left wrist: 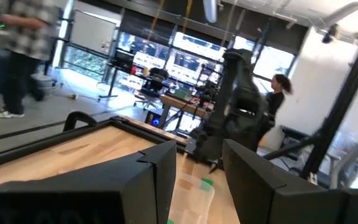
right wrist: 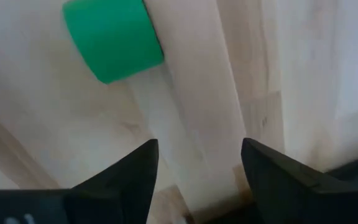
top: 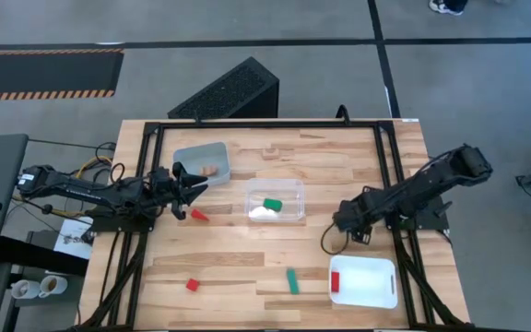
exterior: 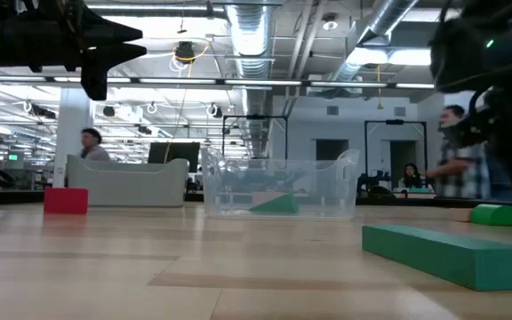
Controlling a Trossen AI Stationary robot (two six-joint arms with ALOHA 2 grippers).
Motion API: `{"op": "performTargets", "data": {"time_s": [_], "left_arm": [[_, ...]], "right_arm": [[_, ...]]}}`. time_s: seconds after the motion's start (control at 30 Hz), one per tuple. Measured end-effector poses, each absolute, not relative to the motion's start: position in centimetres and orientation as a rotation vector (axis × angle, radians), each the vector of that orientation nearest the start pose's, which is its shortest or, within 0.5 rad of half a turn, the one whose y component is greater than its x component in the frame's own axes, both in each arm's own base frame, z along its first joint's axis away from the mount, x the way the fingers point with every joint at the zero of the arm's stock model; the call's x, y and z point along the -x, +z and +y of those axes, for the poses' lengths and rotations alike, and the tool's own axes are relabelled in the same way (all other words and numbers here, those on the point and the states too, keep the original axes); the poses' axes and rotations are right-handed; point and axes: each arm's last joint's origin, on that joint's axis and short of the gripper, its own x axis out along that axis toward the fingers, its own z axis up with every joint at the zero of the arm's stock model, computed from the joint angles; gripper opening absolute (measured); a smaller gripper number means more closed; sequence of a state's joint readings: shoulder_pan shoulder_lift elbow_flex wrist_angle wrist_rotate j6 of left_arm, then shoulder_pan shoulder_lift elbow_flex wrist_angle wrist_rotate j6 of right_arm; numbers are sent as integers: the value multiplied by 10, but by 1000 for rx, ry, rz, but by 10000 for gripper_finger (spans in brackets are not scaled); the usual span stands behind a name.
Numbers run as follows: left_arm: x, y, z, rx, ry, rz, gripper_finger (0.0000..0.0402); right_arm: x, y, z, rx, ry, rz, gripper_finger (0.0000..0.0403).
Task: Sort & place blocks by color
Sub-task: Put the bottom brown block into the gray bin
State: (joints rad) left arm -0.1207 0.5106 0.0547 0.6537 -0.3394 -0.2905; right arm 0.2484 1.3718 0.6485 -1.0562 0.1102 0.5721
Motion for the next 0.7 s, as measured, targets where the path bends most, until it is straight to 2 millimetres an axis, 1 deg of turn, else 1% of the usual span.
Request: {"op": "performTargets", "data": {"time_s": [0.1, 0.2, 0.4, 0.7], "left_arm": [[-130, 197, -7, 317, 161, -218, 119], [-130, 197, -7, 315, 150, -215, 119], [-130, 195, -7, 310, 153, -191, 119], [-130, 195, -7, 284, 173, -190, 119]], "right_arm": [[-167, 144, 27, -131, -392, 1703, 240], [-169, 145, 18, -193, -404, 1708, 229], [-172, 146, 9, -224, -415, 1692, 215], [-182, 144, -5, -310, -456, 1597, 218]]}}
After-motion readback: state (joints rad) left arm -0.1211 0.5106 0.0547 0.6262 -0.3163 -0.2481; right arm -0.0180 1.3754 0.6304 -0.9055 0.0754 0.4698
